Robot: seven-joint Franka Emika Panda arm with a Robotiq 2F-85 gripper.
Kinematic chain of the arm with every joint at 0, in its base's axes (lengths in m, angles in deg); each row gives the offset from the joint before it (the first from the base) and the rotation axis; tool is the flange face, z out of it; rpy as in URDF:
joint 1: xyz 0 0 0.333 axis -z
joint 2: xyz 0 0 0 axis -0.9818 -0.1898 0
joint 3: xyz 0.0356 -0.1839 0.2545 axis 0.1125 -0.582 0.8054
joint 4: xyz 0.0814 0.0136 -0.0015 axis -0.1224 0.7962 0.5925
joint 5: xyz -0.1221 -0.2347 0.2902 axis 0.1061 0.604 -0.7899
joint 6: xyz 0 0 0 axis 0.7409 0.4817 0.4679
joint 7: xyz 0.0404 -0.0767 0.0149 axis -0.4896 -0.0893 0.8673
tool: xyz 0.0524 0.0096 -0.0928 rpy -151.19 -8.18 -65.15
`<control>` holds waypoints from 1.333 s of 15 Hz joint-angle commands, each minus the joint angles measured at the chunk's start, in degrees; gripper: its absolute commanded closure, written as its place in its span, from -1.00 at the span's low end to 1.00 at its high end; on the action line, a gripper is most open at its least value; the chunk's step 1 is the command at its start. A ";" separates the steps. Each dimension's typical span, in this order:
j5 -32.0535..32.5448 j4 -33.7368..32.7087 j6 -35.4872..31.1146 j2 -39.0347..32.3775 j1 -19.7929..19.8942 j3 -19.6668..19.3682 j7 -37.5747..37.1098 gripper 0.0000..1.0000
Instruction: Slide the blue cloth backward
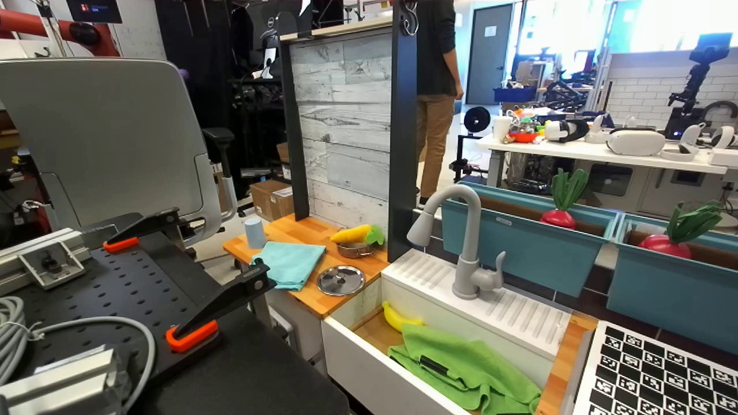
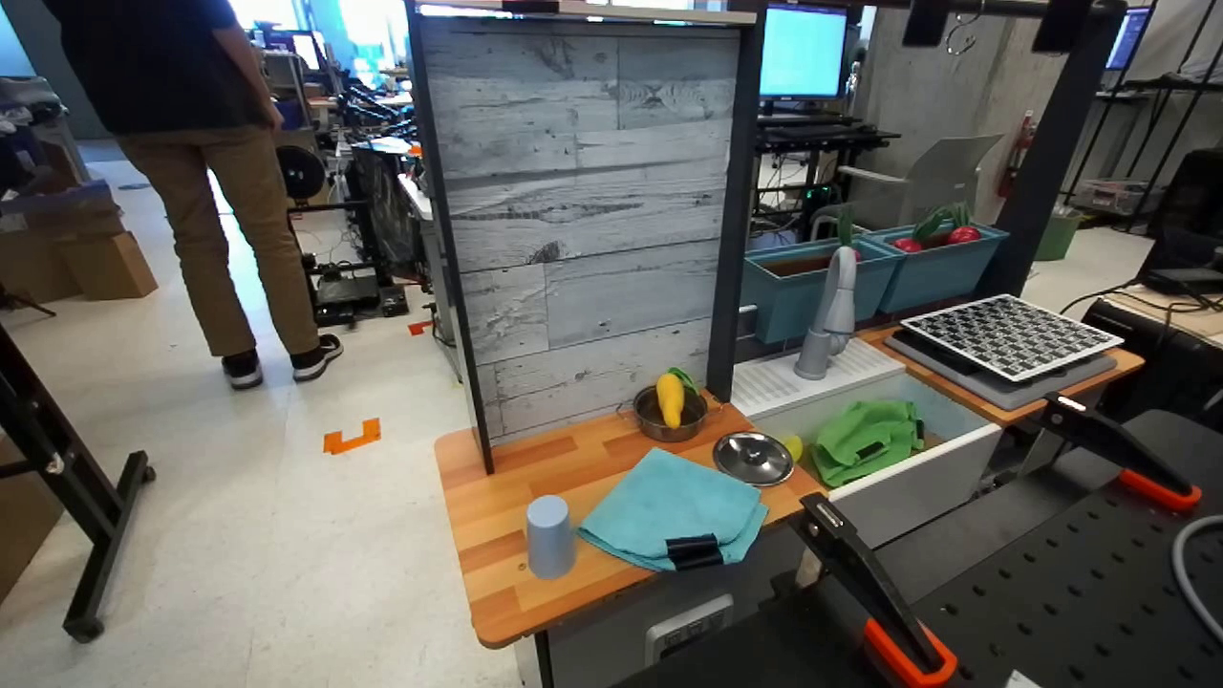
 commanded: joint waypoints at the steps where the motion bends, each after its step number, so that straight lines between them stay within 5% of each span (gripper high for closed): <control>1: 1.13 -2.06 -7.01 -8.94 -0.21 2.65 -3.23 -1.00; 9: 1.92 -6.85 -16.33 -26.75 -1.61 3.02 -4.26 -1.00; 20: -0.11 -22.52 -24.13 -54.68 -5.91 1.90 -2.65 -1.00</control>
